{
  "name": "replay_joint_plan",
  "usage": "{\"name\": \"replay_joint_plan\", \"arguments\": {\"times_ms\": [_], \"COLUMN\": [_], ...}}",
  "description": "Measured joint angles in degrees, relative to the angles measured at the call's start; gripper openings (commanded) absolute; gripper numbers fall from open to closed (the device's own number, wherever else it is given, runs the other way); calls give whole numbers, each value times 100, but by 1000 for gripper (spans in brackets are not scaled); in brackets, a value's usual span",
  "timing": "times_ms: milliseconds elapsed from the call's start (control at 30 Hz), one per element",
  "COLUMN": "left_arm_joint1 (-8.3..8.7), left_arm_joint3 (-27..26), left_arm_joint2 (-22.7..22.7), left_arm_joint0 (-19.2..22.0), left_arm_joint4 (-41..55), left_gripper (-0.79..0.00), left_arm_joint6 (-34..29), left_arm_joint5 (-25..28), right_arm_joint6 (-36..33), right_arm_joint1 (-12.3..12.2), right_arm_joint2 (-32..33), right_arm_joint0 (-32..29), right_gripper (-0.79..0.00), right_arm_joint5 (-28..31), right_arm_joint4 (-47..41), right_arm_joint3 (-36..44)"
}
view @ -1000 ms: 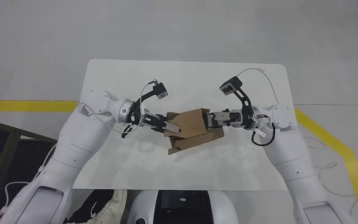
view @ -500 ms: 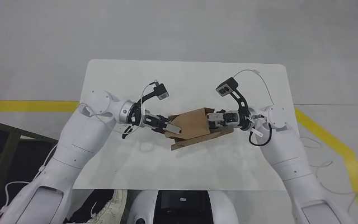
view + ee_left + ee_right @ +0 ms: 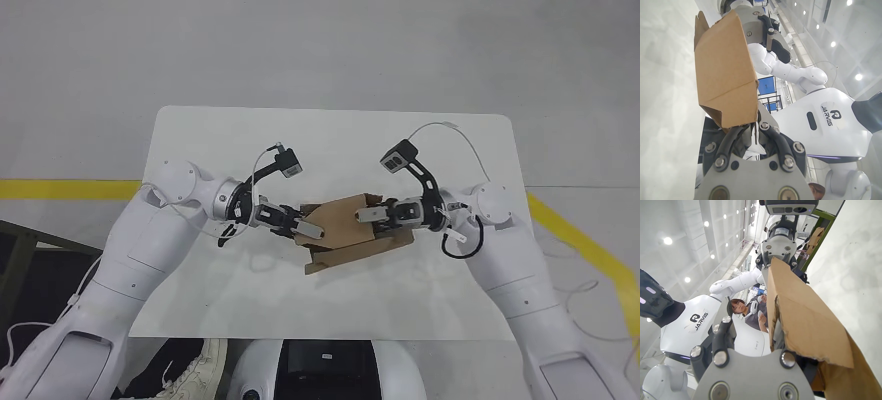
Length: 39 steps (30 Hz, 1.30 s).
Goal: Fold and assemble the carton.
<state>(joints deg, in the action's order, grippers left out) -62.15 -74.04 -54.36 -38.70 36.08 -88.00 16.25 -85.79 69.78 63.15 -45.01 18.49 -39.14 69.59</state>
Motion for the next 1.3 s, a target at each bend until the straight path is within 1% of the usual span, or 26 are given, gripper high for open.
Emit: {"name": "replay_joint_plan", "arguments": {"times_ms": [67,100,133,200,233,300,367,533,567,600,633,900,1067,1300], "left_arm_joint1": [2,3,4,8,9,13,16,27,32,37,42,115,161,174], "left_arm_joint3": [-4,-6,-6,-3,-2,1,6,-19,-31,-38,-47,-156,-331,-456], "left_arm_joint2": [14,21,27,41,46,55,62,71,71,66,61,-143,-316,-451], "left_arm_joint0": [10,13,16,23,25,28,30,34,34,34,33,12,-72,-168], "left_arm_joint4": [7,9,11,14,15,25,44,141,184,220,259,592,645,841], "left_gripper": [-785,-785,-785,-785,-785,-785,-785,-776,-536,-169,0,0,0,0], "left_arm_joint6": [0,0,0,0,0,0,0,0,0,0,0,0,0,5], "left_arm_joint5": [-2,-2,-1,-1,-2,-4,-8,-48,-62,-72,-80,-91,-76,-159], "right_arm_joint6": [22,30,36,49,58,80,84,89,92,95,100,206,318,546], "right_arm_joint1": [-2,-2,-3,-6,-7,-11,-14,-15,-14,-14,-15,-40,-56,-53], "right_arm_joint2": [-27,-38,-47,-62,-67,-78,-99,-160,-174,-183,-189,-170,-156,-218], "right_arm_joint0": [15,20,24,32,36,44,62,105,114,121,127,165,161,168], "right_gripper": [-465,-465,-520,-563,-563,-730,-785,-785,-785,-785,-785,-785,-785,-785], "right_arm_joint5": [22,30,36,50,58,80,84,89,92,95,100,205,265,290], "right_arm_joint4": [37,44,45,45,44,59,97,138,139,143,149,311,465,685], "right_arm_joint3": [-10,-13,-17,-34,-43,-68,-83,-81,-81,-83,-89,-151,-181,-143]}}
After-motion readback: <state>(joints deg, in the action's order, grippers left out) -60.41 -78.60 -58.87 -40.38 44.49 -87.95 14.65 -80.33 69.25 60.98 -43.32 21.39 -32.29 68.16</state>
